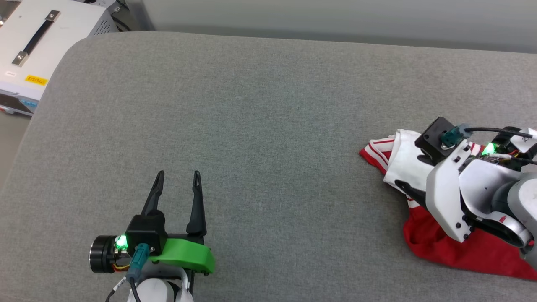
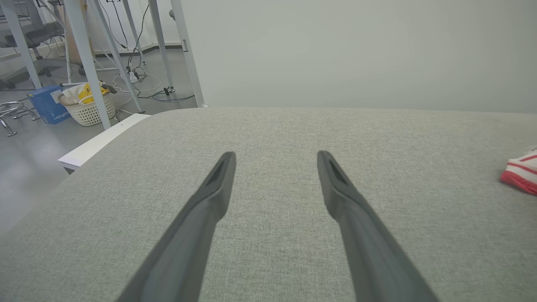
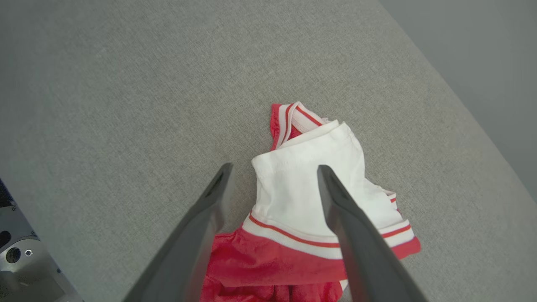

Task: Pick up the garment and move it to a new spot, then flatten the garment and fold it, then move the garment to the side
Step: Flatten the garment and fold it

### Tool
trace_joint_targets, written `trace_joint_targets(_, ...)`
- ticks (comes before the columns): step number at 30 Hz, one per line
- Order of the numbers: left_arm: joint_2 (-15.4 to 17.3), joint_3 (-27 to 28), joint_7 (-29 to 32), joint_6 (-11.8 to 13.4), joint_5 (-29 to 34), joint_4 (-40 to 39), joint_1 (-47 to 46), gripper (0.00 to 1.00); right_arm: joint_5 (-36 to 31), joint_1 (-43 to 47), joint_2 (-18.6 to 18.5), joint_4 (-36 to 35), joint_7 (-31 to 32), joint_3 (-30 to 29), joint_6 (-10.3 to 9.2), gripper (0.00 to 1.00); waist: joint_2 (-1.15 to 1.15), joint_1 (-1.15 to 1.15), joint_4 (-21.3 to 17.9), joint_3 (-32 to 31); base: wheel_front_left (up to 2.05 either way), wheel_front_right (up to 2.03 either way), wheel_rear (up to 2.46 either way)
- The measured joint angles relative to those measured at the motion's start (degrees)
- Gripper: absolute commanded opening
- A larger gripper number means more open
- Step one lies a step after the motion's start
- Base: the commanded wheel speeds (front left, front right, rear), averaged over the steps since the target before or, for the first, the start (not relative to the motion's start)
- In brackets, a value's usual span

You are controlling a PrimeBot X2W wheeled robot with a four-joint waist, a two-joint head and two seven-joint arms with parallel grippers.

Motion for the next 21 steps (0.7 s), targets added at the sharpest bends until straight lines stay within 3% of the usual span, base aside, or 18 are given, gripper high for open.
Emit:
trace_joint_targets(6, 0.00, -0.93, -0.01, 0.67, -0.92, -0.22, -1.54, 1.00, 2.58, -3.19, -0.63, 8.47, 2.53, 7.59, 0.00, 1.00, 0.00, 0.00, 1.02, 2.43, 0.00, 0.00, 0.00)
trace_joint_targets(15, 0.00, -2.01, 0.00, 1.20, -1.42, 0.00, -3.05, 1.00, 5.34, -6.42, 1.15, 20.87, -2.42, 13.93, -0.02, 1.00, 0.00, 0.00, 2.42, 5.55, 0.00, 0.00, 0.00)
trace_joint_targets(16, 0.00, -1.98, 0.00, 1.23, -1.42, 0.07, -3.04, 1.00, 5.79, -6.66, 1.18, 21.32, -3.80, 14.35, -0.02, 0.25, 0.00, 0.00, 2.50, 5.58, 0.00, 0.00, 0.00)
trace_joint_targets(17, 0.00, -1.90, 0.00, 1.24, -1.42, 0.18, -3.04, 1.00, 6.24, -6.69, 1.20, 21.75, -5.52, 14.63, -0.02, 0.03, 0.00, 0.00, 2.49, 5.52, 0.00, 0.00, 0.00)
trace_joint_targets(21, 0.00, -1.48, 0.00, 1.24, -1.42, 0.62, -2.99, 1.00, 7.11, -6.77, 1.23, 22.38, -12.04, 15.22, -0.09, 0.00, 0.00, 0.00, 2.10, 4.65, 0.00, 0.00, 0.00)
